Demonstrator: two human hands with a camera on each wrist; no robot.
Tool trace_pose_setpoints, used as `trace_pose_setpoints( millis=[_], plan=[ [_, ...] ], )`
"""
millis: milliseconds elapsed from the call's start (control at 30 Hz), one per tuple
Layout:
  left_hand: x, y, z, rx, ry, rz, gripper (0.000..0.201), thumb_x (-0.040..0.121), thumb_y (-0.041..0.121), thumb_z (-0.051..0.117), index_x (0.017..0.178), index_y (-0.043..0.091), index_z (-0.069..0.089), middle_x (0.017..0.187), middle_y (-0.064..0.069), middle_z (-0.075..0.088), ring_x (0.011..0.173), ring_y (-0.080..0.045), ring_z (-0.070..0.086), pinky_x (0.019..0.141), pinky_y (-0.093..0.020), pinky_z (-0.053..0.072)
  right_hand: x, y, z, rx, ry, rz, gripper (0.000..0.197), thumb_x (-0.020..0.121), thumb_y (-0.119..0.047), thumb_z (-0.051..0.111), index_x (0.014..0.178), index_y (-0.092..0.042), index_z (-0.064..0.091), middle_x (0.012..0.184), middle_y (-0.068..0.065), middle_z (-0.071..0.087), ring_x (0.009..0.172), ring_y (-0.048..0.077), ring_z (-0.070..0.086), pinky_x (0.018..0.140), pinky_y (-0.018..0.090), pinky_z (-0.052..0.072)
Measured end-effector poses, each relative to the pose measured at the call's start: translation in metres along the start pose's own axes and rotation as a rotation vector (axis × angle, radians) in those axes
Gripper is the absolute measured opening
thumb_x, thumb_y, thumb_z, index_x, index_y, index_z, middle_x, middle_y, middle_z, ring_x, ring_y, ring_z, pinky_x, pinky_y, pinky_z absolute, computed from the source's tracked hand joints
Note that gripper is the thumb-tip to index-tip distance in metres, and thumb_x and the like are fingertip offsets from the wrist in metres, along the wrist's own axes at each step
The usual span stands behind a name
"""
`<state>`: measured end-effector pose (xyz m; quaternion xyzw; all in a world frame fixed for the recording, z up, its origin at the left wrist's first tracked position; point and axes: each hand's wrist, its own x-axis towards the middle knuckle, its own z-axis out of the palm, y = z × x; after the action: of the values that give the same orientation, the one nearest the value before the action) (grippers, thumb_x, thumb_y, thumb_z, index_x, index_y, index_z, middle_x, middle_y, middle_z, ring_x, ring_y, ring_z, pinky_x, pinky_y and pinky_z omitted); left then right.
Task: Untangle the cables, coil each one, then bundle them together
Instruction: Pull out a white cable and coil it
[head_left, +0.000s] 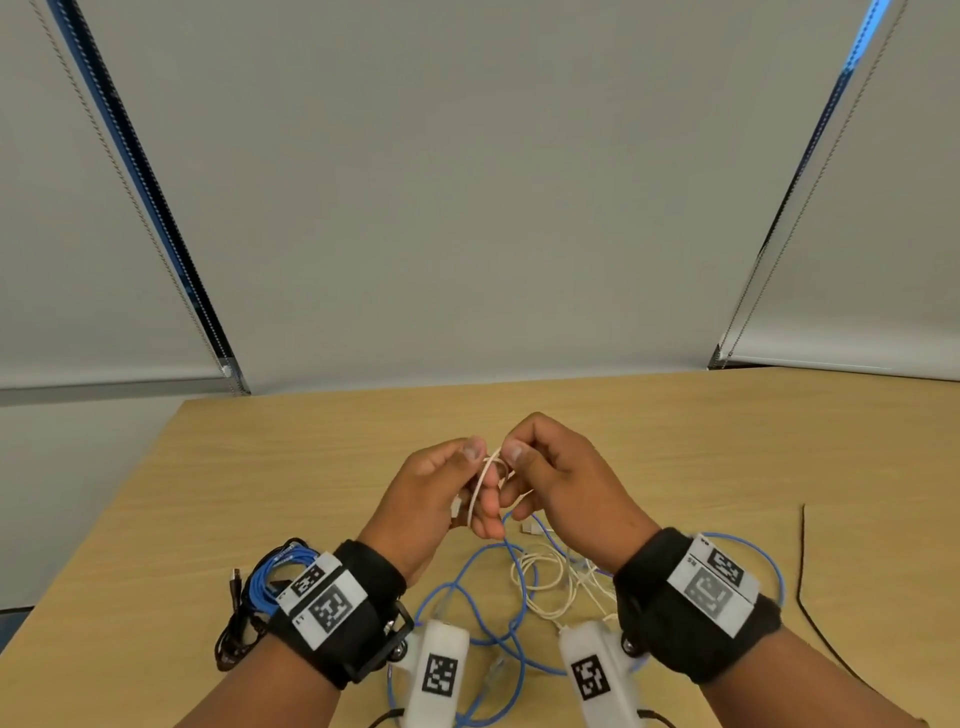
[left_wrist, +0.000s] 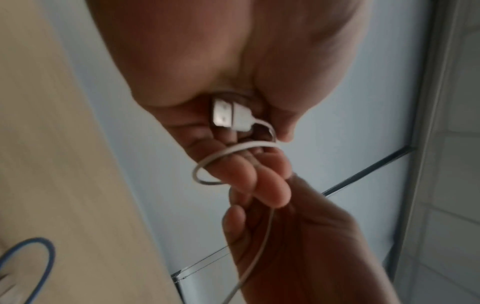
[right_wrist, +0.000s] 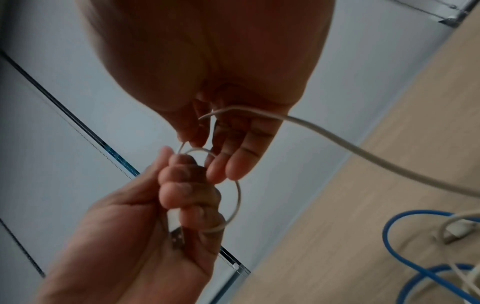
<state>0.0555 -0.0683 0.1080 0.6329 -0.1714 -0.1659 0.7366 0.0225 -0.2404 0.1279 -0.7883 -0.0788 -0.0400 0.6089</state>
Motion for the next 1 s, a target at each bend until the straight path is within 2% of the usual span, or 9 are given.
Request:
trace_pose_setpoints(
  millis=[200, 300, 400, 467, 533, 633, 733, 933, 1000],
  plan=[
    [0.000, -0.001, -0.005, -0.031, -0.022, 0.032, 0.027, 0.094, 0.031, 0.055, 0.083, 0.014, 0.071, 0.057, 0.001, 0.041, 0.046, -0.013, 0.039, 0.051, -0.023, 0.037, 0.006, 0.009, -0.004, 0.048, 0.076, 0.023, 0.015, 0.099, -0.022, 0.062, 0.085, -0.025, 0.067, 0.082, 0.000, 0.070, 0.062, 0.019, 0.067, 0.057, 0.034, 0.055],
    [-0.001, 0.007, -0.007, -0.254, -0.024, 0.016, 0.023, 0.093, 0.027, 0.058, 0.079, 0.013, 0.069, 0.060, -0.001, 0.044, 0.049, -0.015, 0.048, 0.053, -0.026, 0.043, 0.004, 0.021, -0.005, 0.043, 0.107, 0.084, 0.015, 0.099, -0.022, 0.062, 0.087, -0.026, 0.070, 0.077, 0.001, 0.068, 0.057, 0.016, 0.061, 0.054, 0.034, 0.050],
    [0.005, 0.018, -0.010, -0.524, 0.028, 0.088, 0.023, 0.098, 0.026, 0.056, 0.084, 0.009, 0.065, 0.071, -0.011, 0.063, 0.084, -0.036, 0.072, 0.073, -0.041, 0.060, -0.005, 0.038, 0.007, -0.007, 0.029, 0.144, 0.015, 0.100, -0.023, 0.060, 0.089, -0.026, 0.071, 0.070, 0.001, 0.065, 0.054, 0.016, 0.058, 0.054, 0.033, 0.048],
    [0.012, 0.025, -0.014, -0.558, 0.114, 0.155, 0.024, 0.100, 0.025, 0.053, 0.090, 0.006, 0.062, 0.089, -0.019, 0.071, 0.110, -0.045, 0.067, 0.088, -0.049, 0.058, -0.013, 0.046, 0.017, -0.044, -0.048, 0.158, 0.015, 0.100, -0.026, 0.059, 0.093, -0.028, 0.072, 0.066, -0.002, 0.062, 0.051, 0.013, 0.056, 0.051, 0.029, 0.046],
    [0.017, 0.029, -0.019, -0.420, 0.223, 0.237, 0.021, 0.103, 0.022, 0.051, 0.093, 0.008, 0.062, 0.105, -0.020, 0.073, 0.116, -0.041, 0.066, 0.097, -0.052, 0.054, -0.019, 0.048, 0.024, -0.056, -0.114, 0.160, 0.016, 0.100, -0.027, 0.059, 0.098, -0.032, 0.073, 0.064, -0.004, 0.058, 0.049, 0.006, 0.054, 0.050, 0.023, 0.045],
    [0.022, 0.029, -0.028, 0.200, 0.380, 0.328, 0.023, 0.103, 0.018, 0.050, 0.094, 0.020, 0.071, 0.107, 0.000, 0.077, 0.110, -0.019, 0.069, 0.098, -0.041, 0.053, -0.023, 0.038, 0.023, -0.082, -0.202, 0.117, 0.012, 0.099, -0.026, 0.061, 0.103, -0.029, 0.072, 0.064, -0.005, 0.053, 0.056, 0.004, 0.055, 0.055, 0.021, 0.045],
    [0.021, 0.018, -0.030, 0.595, 0.311, 0.295, 0.025, 0.100, 0.015, 0.055, 0.090, 0.023, 0.076, 0.098, 0.010, 0.077, 0.102, -0.002, 0.067, 0.094, -0.032, 0.051, -0.017, 0.016, 0.009, -0.123, -0.199, 0.011, 0.014, 0.097, -0.033, 0.065, 0.092, -0.022, 0.071, 0.064, -0.003, 0.052, 0.055, 0.005, 0.046, 0.056, 0.021, 0.039],
    [0.002, 0.002, -0.005, 0.281, -0.008, 0.076, 0.036, 0.105, 0.021, 0.043, 0.085, 0.003, 0.067, 0.070, -0.013, 0.071, 0.085, -0.027, 0.075, 0.081, -0.024, 0.051, 0.009, -0.013, -0.024, -0.088, 0.004, -0.082, 0.012, 0.095, -0.018, 0.068, 0.084, -0.016, 0.074, 0.065, -0.008, 0.061, 0.053, 0.004, 0.048, 0.053, 0.019, 0.040],
    [0.000, 0.005, 0.003, 0.152, -0.034, 0.055, 0.035, 0.101, 0.027, 0.044, 0.083, 0.007, 0.067, 0.064, -0.014, 0.065, 0.080, -0.033, 0.073, 0.086, -0.034, 0.054, 0.013, -0.012, -0.028, -0.009, 0.046, -0.048, 0.011, 0.094, -0.016, 0.069, 0.084, -0.014, 0.074, 0.068, -0.003, 0.060, 0.052, 0.011, 0.048, 0.050, 0.021, 0.041]
  ],
)
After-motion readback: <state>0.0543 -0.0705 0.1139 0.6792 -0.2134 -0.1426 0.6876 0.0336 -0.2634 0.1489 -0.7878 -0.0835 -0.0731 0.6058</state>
